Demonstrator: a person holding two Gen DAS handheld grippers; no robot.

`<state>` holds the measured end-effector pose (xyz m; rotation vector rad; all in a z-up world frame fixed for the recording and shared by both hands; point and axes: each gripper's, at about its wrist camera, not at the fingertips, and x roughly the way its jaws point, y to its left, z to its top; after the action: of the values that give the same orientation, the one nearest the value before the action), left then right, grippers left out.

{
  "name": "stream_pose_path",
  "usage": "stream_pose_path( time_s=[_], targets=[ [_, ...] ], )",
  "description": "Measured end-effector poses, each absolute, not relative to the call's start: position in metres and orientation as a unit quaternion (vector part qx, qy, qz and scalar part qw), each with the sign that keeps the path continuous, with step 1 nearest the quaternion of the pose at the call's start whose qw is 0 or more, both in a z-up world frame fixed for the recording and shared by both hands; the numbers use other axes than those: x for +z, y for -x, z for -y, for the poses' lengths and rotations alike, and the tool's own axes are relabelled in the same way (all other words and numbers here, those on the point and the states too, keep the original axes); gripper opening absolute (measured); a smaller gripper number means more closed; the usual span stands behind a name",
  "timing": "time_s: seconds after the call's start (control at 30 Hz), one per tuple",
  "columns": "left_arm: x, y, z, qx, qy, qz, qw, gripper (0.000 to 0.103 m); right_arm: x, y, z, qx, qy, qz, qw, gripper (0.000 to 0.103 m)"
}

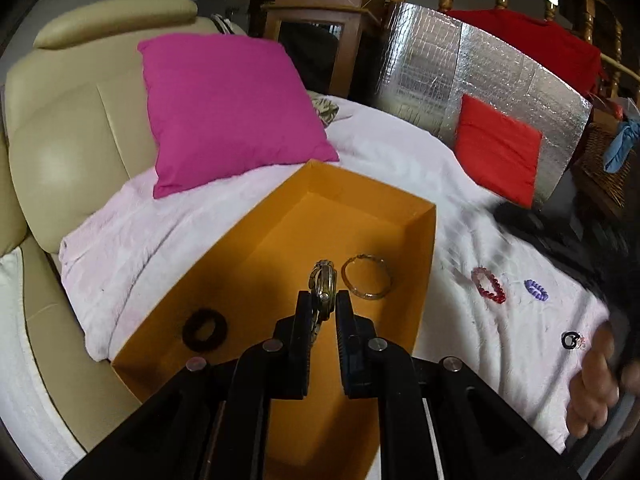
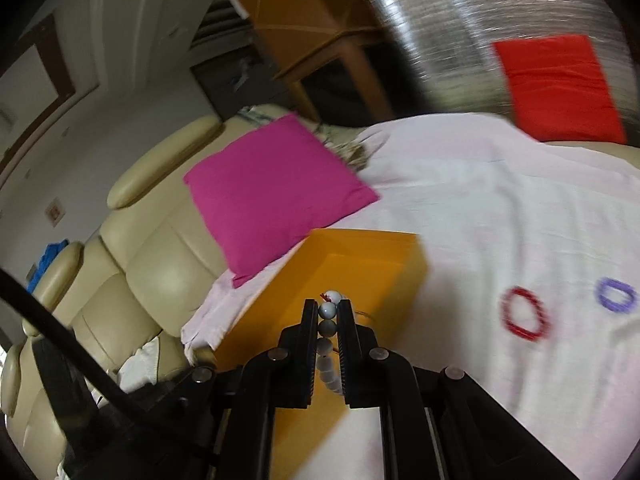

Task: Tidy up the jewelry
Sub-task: 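Carry the watch and pearl bracelet into the orange box and release both, then move both tools back over the remaining jewelry on the bedspread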

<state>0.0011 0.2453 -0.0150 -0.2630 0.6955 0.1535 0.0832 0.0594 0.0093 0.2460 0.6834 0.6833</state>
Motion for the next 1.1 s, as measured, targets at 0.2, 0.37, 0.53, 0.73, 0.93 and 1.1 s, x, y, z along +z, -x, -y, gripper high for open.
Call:
stream_pose_path(
  time_s=[0.2,0.37,0.53,0.73,0.93,1.1],
  targets=[
    [-0.011,0.004,-0.252,0.130,0.131,-0.278,0.943,0.069,0.016,-0.139,-0.093,0.288,-0.151,-0.351,0.878,0.030],
    [-0.010,-0.006,-0.229,0.123,0.100,-0.289,0.944,0.069,0.010,-0.108,-0.030,0.256,-0.113,-0.328,0.902,0.034],
    [-0.006,-0.021,-0.184,0.100,0.063,-0.294,0.949,0.069,-0.008,-0.081,0.063,0.194,-0.120,-0.335,0.914,0.034],
    [-0.005,-0.040,-0.119,0.054,0.014,-0.300,0.952,0.069,-0.016,-0.058,0.168,0.130,-0.184,-0.314,0.922,0.034],
    [-0.001,-0.066,-0.073,0.029,0.000,-0.318,0.948,0.069,-0.029,-0.059,0.239,0.088,-0.248,-0.317,0.911,0.034],
    [0.002,-0.090,-0.051,0.024,0.008,-0.327,0.945,0.069,-0.034,-0.068,0.270,0.071,-0.282,-0.332,0.897,0.034]
  ],
)
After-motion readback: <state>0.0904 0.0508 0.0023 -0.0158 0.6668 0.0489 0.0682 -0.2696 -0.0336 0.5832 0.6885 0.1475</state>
